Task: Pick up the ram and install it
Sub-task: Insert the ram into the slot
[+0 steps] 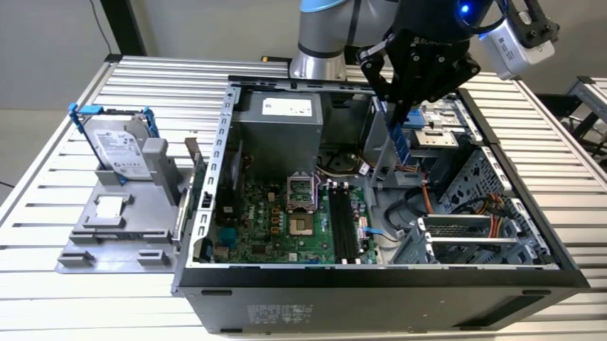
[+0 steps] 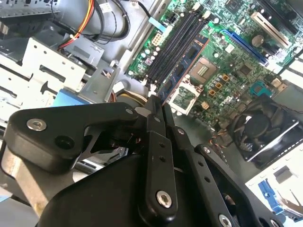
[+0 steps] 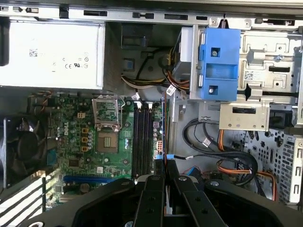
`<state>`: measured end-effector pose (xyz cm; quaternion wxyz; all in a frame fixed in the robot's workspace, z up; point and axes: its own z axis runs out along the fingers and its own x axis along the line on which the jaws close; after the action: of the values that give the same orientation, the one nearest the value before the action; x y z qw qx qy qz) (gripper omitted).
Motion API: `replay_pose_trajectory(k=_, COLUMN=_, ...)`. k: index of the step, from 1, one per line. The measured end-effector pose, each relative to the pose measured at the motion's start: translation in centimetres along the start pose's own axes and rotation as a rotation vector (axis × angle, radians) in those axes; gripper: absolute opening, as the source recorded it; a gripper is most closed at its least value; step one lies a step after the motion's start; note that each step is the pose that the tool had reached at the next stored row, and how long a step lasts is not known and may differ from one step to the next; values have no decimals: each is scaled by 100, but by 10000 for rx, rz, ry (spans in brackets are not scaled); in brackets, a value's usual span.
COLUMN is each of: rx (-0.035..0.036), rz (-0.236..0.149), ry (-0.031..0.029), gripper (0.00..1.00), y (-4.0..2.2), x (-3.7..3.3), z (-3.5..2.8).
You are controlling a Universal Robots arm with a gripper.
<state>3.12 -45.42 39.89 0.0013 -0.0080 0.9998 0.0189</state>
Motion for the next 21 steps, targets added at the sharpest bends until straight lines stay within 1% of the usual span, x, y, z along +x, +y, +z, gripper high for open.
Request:
replay_pose_trajectory(k=4, rx=0, rz=0, ry=0, gripper=0, y=0, x=0, z=2)
replay_pose_trajectory(k=6, rx=-1, rz=0, ry=-1, gripper=0, y=-1, x=0, z=15)
replay_pose_trajectory(k=15, rx=-12, rz=1, ry=-1, gripper=0, y=-5, x=0, z=135)
replay_pose_trajectory(k=21, rx=-10, rz=2, ry=0, gripper=0, y=-6, x=0, z=147)
